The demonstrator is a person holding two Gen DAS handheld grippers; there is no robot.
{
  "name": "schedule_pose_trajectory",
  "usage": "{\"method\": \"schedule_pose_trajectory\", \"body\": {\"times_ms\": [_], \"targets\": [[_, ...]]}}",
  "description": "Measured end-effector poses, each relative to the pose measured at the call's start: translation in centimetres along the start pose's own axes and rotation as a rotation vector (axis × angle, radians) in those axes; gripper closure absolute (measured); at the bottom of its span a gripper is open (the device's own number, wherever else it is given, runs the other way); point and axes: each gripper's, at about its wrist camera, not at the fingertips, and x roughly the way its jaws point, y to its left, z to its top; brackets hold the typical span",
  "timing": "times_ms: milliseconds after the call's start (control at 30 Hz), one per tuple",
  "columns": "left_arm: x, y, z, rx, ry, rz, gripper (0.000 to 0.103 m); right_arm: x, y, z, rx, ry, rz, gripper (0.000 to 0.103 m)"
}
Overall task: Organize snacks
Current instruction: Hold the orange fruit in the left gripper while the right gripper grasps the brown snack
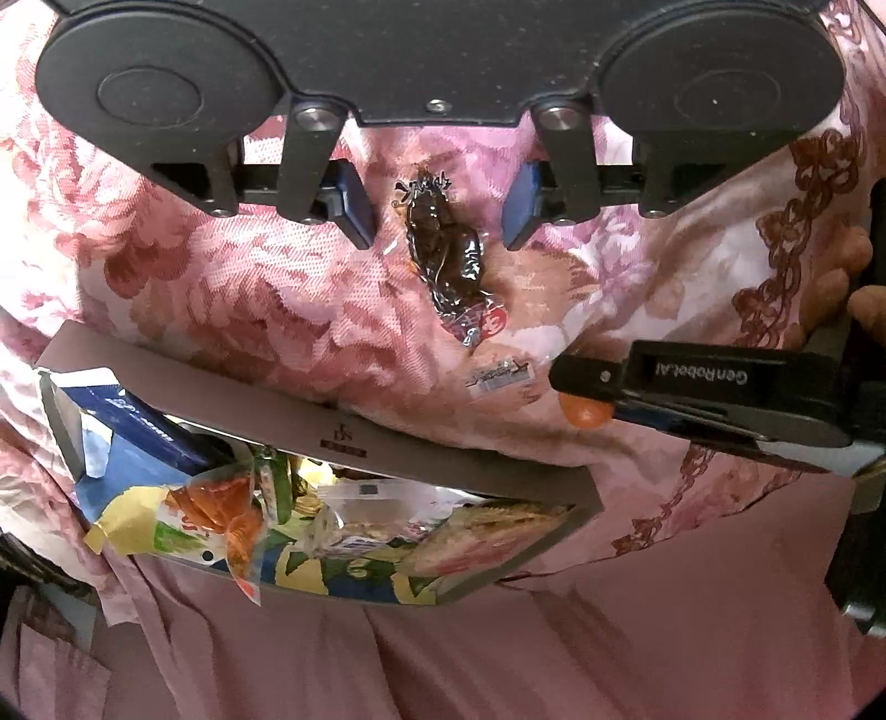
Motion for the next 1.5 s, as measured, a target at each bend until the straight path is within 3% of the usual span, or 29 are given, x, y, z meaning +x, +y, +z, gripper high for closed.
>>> {"method": "schedule_pose_trajectory", "body": {"times_ms": [367,533,900,1067,1233,1367,1500], "targets": [[-1.4,-1.6,-1.2,-0.048,0.112,-0.042,0.068,-1.3,0.3,-1.2,-0.010,0.076,0.034,0.050],[-1.9,-2.0,-1.8,-0.097,0.162,-0.021,0.068,-1.6,0.3,-1.6,-0.001,0.082,0.034,0.030],[-1.4,-1.7,-1.8,-0.131,0.187,-0.003,0.068,-0.4,0.4,-1.6,-0.063,0.044,0.019,0.023],[-1.2,-2.0,-1.6,-0.116,0.189,0.007,0.068,-0.2,0.6,-1.7,-0.039,0.030,0.031,0.030],[-1.3,-2.0,-1.6,-0.116,0.190,0.007,0.068,-0.6,0.9,-1.5,-0.057,0.028,0.011,0.052],[-1.3,-2.0,-1.6,-0.114,0.185,0.008,0.068,-0.9,0.9,-1.5,-0.049,0.016,-0.011,0.054],[-1.5,-2.1,-1.6,-0.106,0.171,0.012,0.069,-1.3,2.7,-1.9,-0.207,-0.037,-0.104,0.054]]}}
